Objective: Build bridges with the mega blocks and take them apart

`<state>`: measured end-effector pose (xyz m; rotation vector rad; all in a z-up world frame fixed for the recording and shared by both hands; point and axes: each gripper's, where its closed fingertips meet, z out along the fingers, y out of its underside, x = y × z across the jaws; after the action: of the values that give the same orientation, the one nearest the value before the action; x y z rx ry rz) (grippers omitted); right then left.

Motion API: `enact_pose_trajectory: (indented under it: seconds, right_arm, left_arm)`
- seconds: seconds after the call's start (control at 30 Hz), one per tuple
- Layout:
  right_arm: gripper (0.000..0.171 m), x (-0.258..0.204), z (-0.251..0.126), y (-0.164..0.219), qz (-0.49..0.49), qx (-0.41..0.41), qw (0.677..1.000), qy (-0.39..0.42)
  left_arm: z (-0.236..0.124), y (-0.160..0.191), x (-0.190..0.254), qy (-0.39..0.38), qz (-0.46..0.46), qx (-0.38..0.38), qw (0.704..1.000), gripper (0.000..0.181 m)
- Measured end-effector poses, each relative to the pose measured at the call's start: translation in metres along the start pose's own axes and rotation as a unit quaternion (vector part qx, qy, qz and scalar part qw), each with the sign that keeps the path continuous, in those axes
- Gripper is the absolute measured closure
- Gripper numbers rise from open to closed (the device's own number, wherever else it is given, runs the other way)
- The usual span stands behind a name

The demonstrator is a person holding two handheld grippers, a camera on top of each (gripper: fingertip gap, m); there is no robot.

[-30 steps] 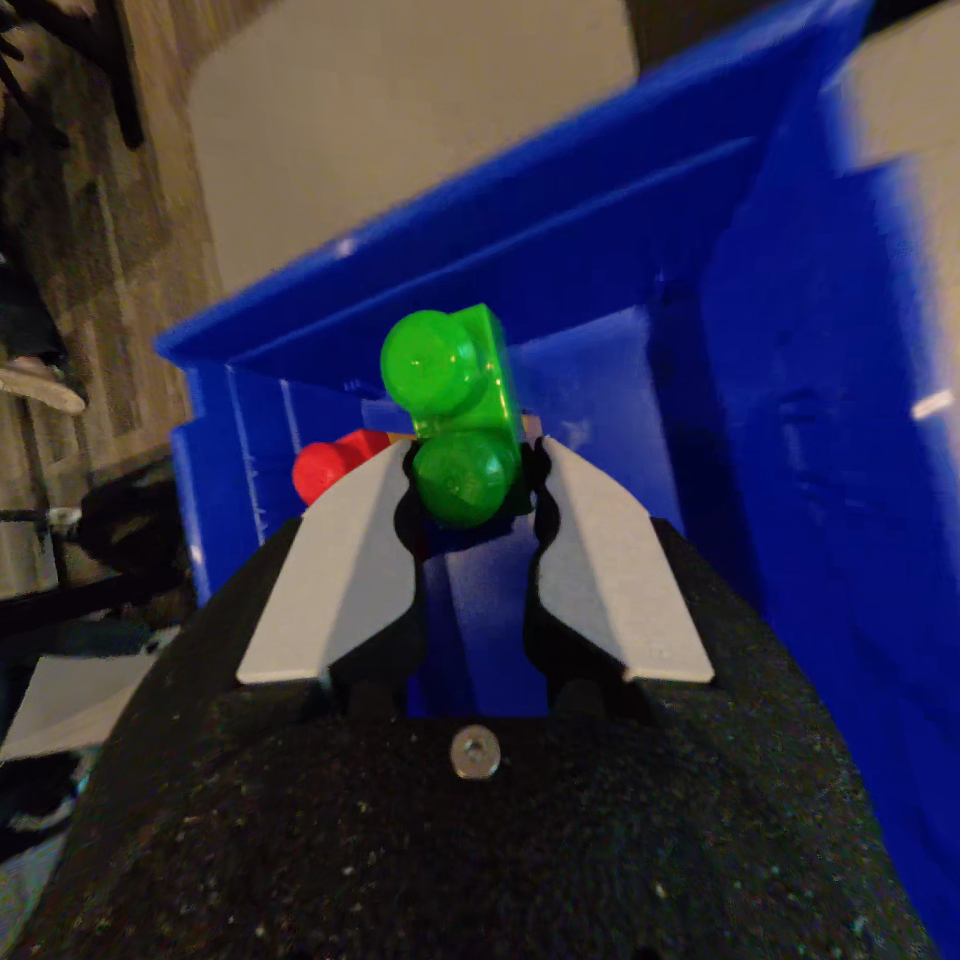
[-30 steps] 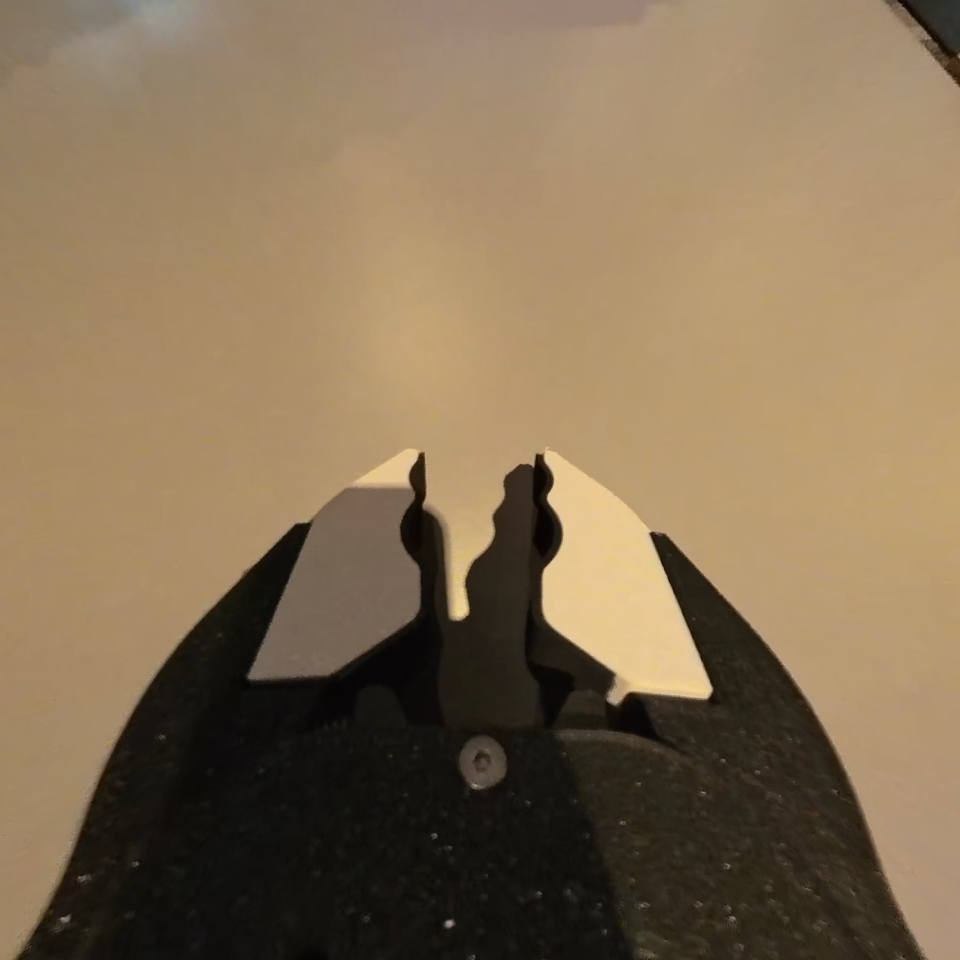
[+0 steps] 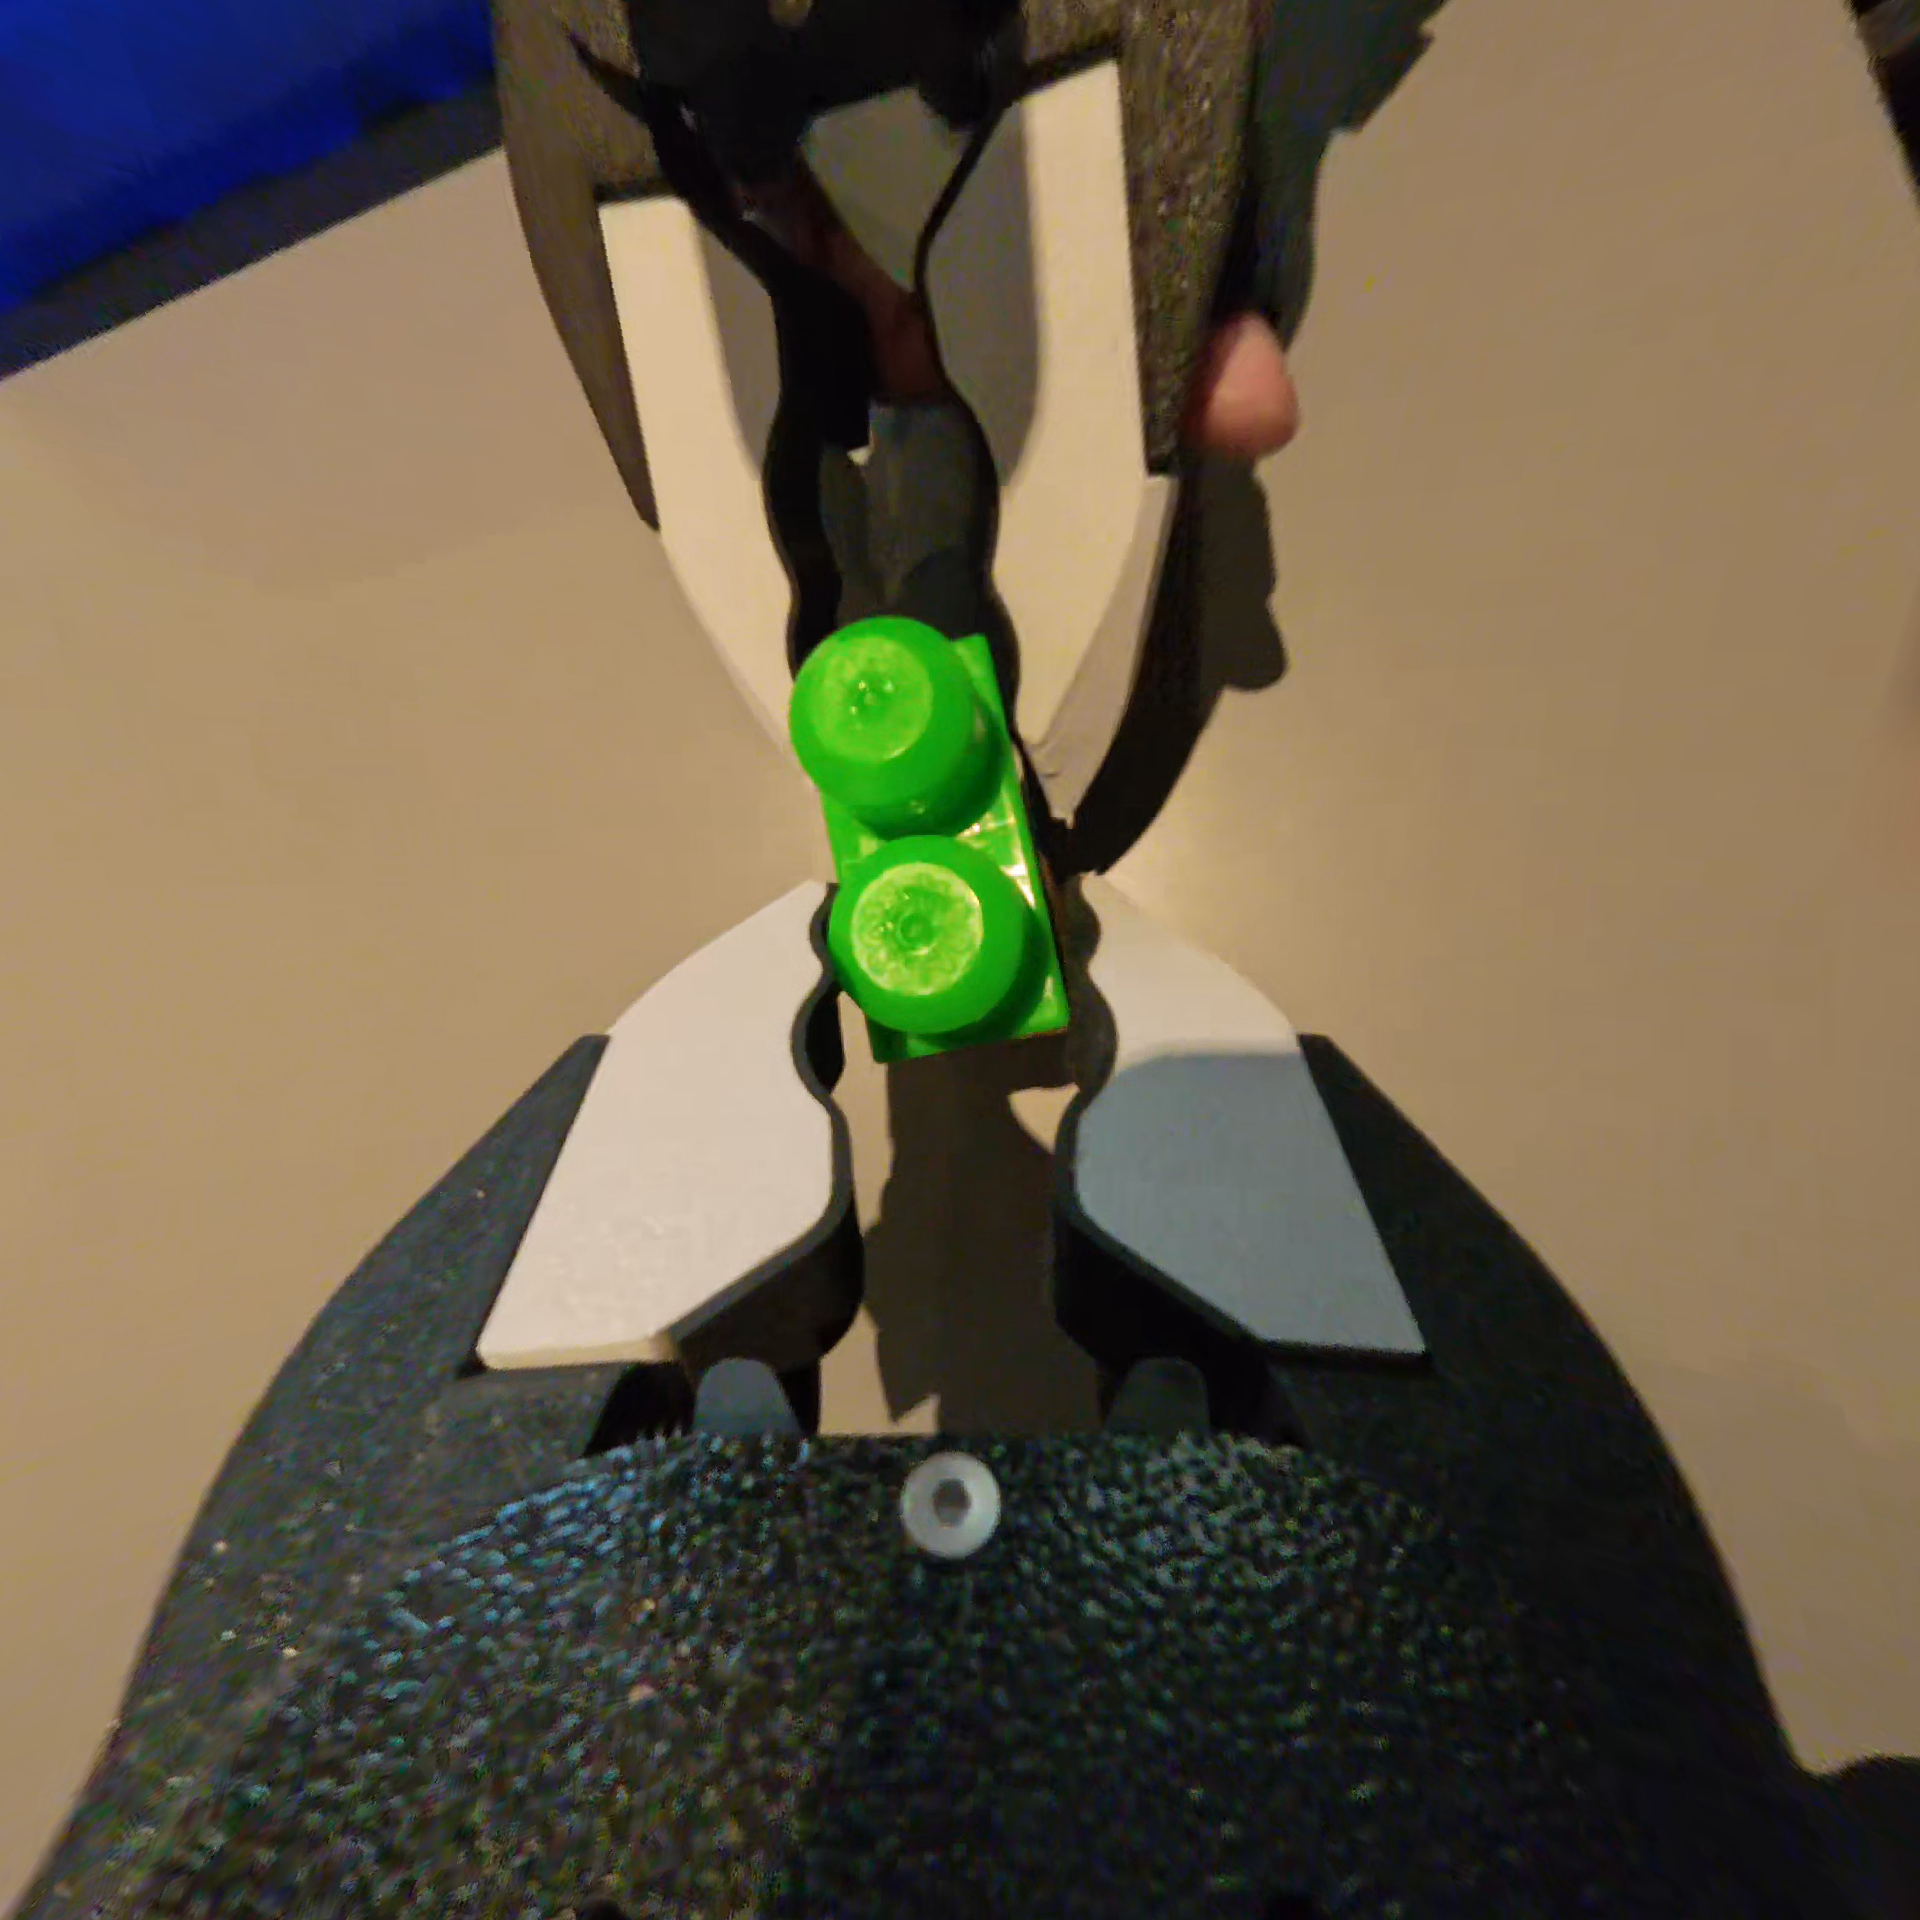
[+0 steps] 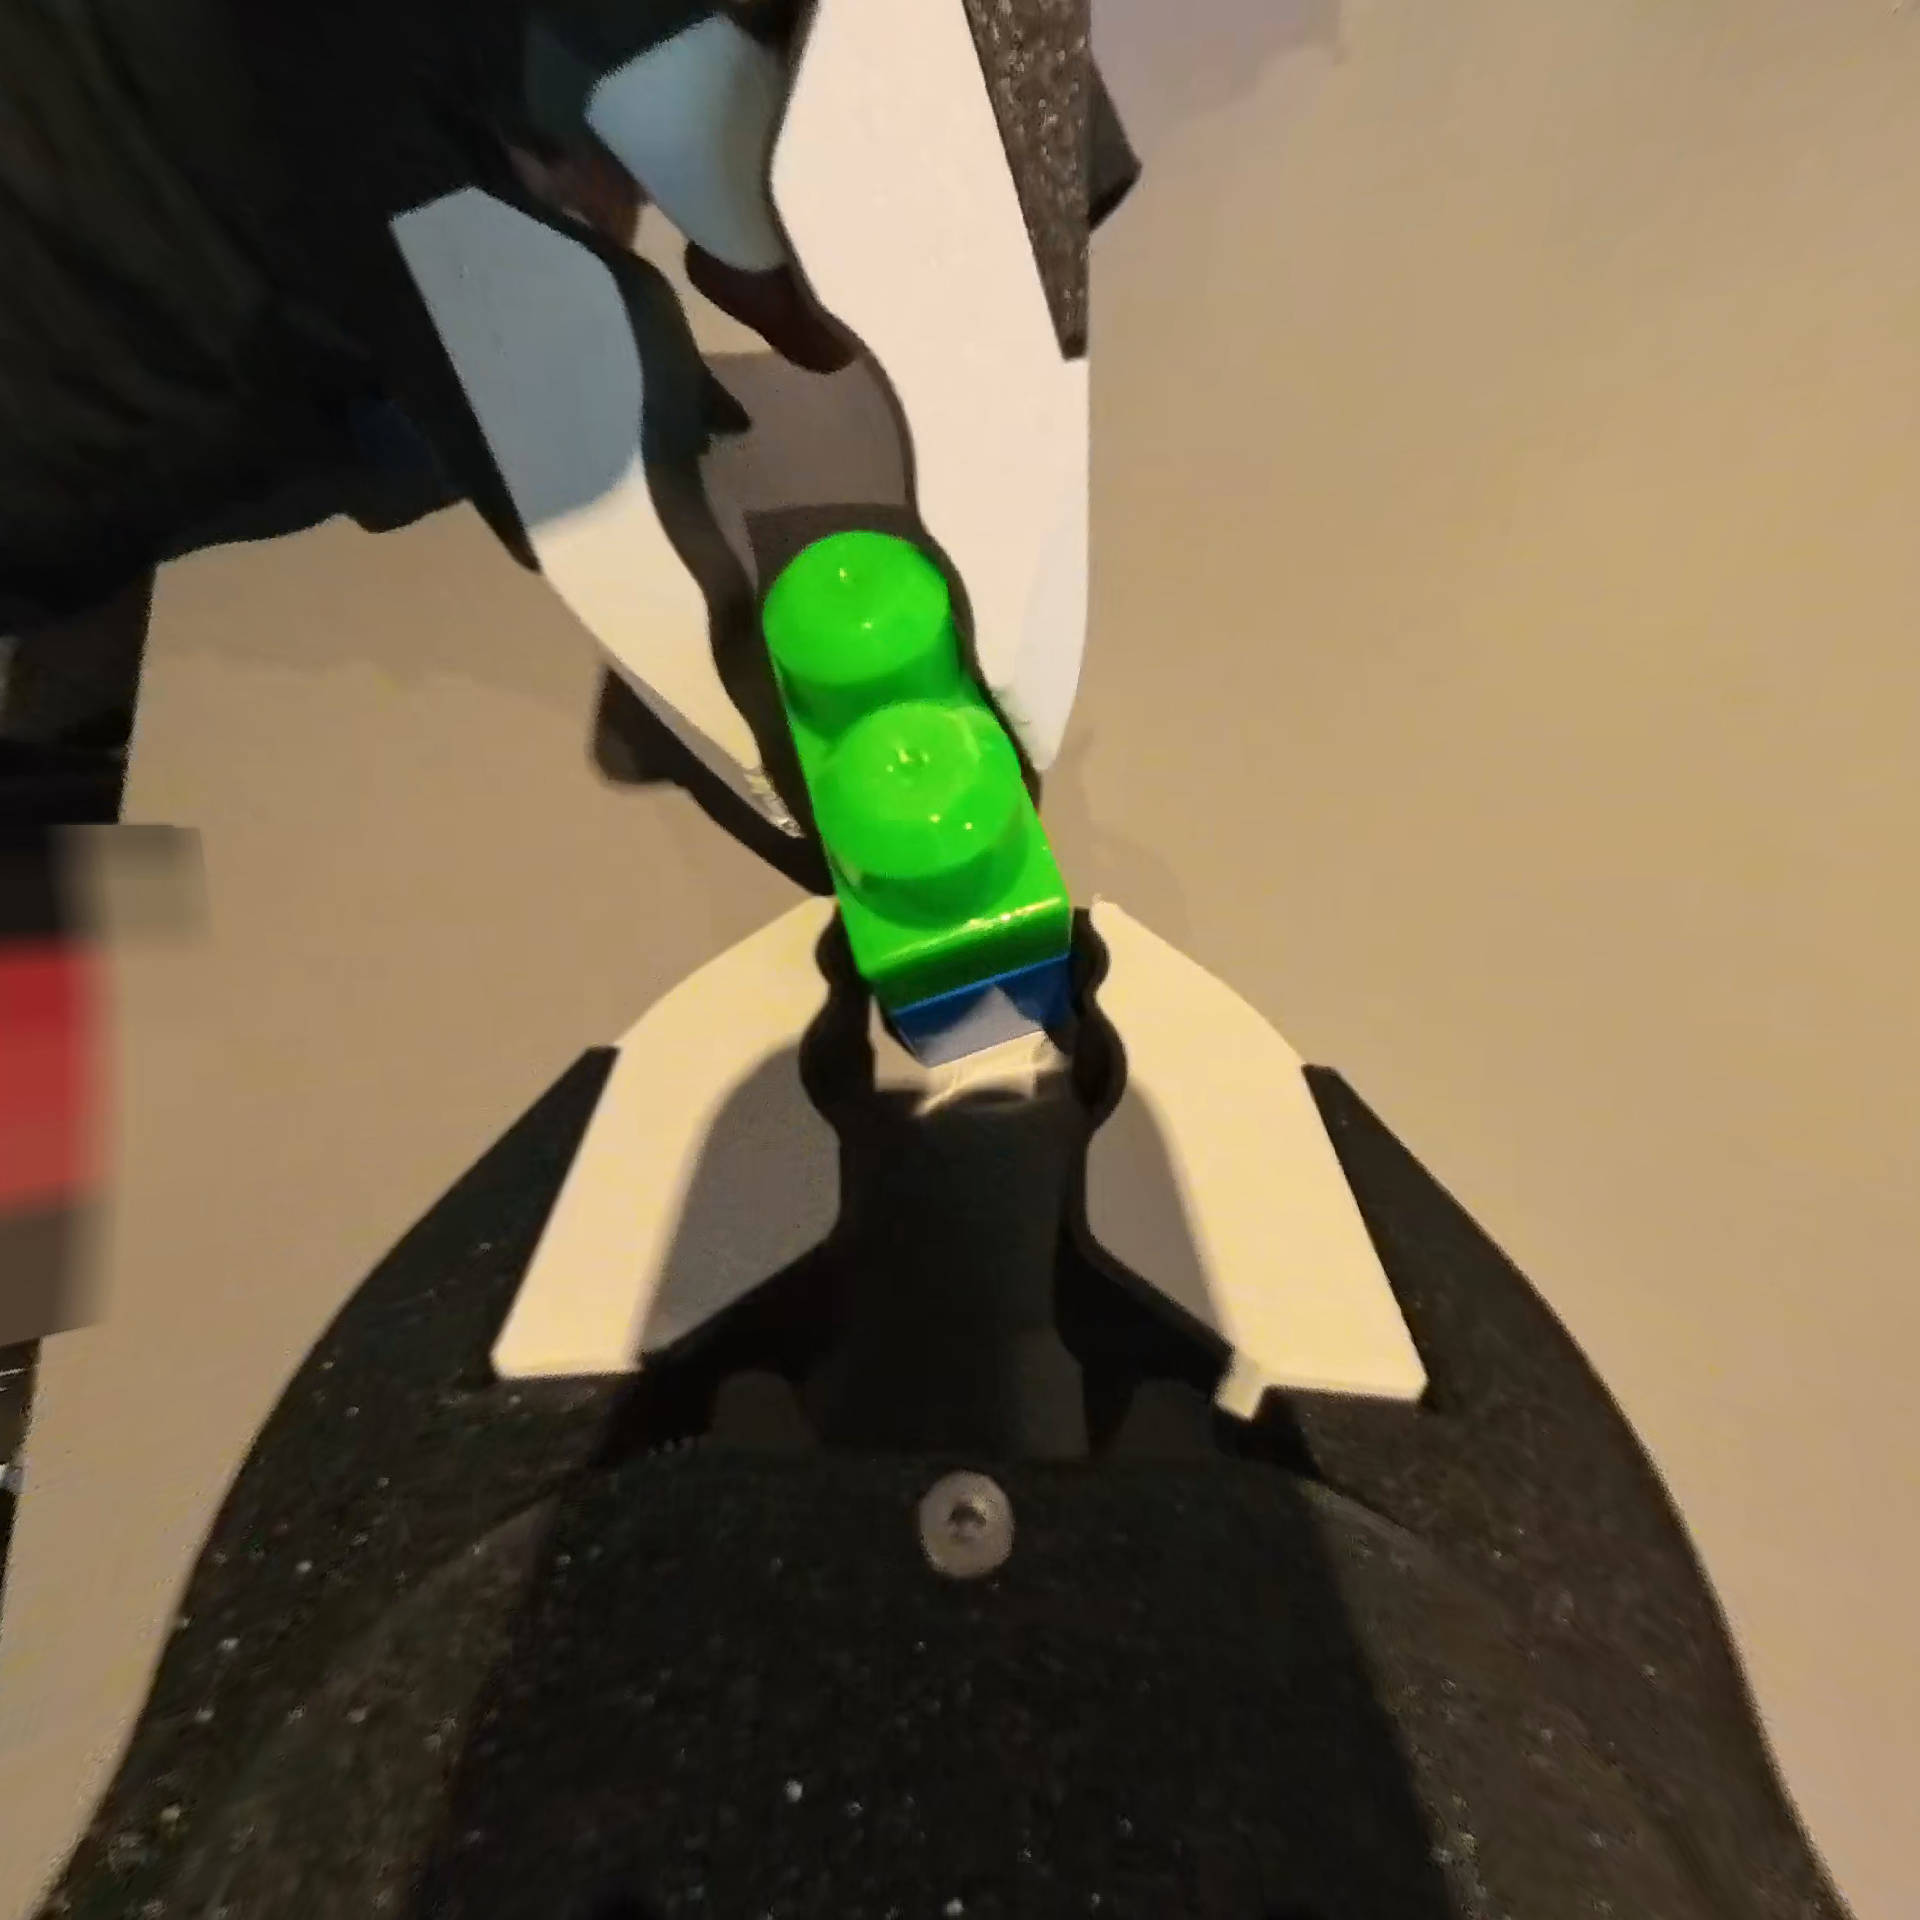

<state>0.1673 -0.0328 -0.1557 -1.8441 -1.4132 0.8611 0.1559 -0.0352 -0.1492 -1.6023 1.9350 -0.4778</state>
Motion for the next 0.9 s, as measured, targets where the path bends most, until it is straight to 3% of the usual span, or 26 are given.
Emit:
enact_pose_trajectory:
  seconds: [0.03, 0.23, 0.5, 0.7, 0.9]
  right_arm:
    - [0.131, 0.000, 0.000, 0.000, -0.001, 0.001, 1.000, -0.001]
    - [0.131, 0.001, 0.001, 0.000, -0.001, 0.001, 1.000, 0.005]
    - [0.132, -0.002, 0.000, 0.002, -0.006, -0.001, 1.000, -0.006]
    - [0.124, -0.007, 0.000, 0.001, -0.021, 0.002, 1.000, -0.015]
    - [0.129, -0.009, -0.007, -0.006, -0.009, 0.037, 0.999, -0.036]
  left_arm:
    - [0.000, 0.000, 0.000, -0.004, -0.004, 0.007, 1.000, 0.143]
    - [0.000, 0.006, -0.001, -0.003, -0.067, 0.043, 0.997, 0.141]
    - [0.014, 0.005, 0.009, 0.058, -0.128, 0.057, 0.988, 0.140]
    - [0.001, -0.018, 0.004, 0.078, -0.167, 0.151, 0.971, 0.141]
    - [-0.014, -0.037, -0.001, 0.083, -0.183, 0.233, 0.952, 0.141]
